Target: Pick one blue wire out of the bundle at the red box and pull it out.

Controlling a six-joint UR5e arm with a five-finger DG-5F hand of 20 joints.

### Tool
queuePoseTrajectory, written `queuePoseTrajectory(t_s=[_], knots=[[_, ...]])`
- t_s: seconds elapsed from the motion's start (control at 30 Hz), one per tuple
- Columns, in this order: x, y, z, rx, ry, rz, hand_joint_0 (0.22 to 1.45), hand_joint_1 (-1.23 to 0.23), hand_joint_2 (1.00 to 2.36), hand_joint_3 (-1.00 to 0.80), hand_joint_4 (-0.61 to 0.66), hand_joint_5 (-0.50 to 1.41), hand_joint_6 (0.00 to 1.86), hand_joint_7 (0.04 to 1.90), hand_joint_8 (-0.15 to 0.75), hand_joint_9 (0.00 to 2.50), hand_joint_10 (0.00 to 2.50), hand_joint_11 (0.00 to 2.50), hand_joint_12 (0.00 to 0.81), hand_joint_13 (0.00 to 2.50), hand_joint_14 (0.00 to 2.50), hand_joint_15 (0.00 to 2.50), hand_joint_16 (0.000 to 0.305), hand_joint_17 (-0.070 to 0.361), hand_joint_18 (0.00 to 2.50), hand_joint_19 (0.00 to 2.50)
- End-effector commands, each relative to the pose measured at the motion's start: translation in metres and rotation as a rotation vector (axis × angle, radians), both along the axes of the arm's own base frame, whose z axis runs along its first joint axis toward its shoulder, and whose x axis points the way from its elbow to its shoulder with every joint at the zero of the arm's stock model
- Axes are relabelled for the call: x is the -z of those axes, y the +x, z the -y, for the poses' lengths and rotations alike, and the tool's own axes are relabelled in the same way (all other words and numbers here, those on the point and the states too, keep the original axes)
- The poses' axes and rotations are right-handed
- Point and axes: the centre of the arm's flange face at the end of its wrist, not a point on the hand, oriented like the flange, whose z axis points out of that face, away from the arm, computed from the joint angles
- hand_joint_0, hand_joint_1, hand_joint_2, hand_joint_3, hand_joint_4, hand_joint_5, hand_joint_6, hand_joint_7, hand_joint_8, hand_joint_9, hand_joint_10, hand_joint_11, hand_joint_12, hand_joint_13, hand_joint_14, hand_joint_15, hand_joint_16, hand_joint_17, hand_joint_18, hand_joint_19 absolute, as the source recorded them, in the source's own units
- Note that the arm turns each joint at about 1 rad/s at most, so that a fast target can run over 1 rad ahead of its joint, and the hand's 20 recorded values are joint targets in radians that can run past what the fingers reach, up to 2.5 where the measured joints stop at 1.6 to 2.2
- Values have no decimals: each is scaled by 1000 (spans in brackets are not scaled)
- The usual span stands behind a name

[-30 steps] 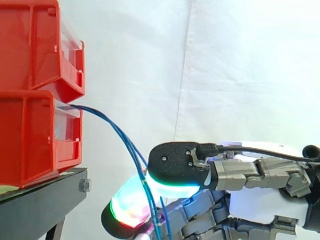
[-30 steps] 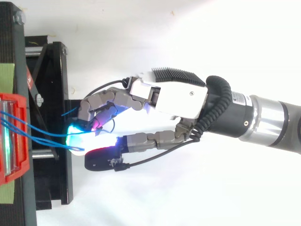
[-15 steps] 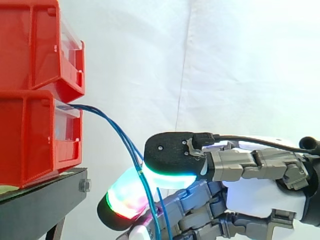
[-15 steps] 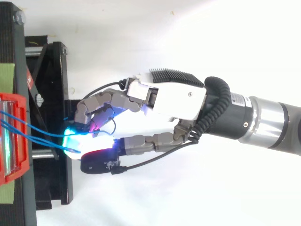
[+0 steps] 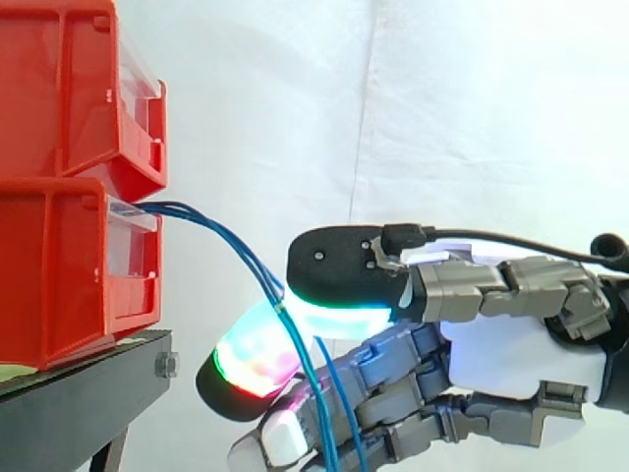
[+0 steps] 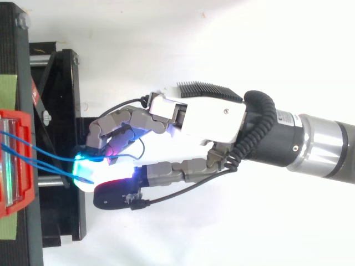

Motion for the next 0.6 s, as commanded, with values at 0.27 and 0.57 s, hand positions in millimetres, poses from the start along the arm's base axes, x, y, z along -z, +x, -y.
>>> queuePoseTrajectory(t_s=[0.27, 0.57], knots=[[-23, -14, 3, -1, -12, -86, 581, -643, 1022, -105, 287, -212, 941, 953, 404, 753, 15, 591, 470, 625, 9, 250, 65, 146, 710, 392], [-25, -22, 4, -5, -20, -147, 584, -656, 1020, -210, 312, -205, 949, 980, 412, 769, 15, 620, 472, 643, 11, 261, 65, 146, 720, 399]])
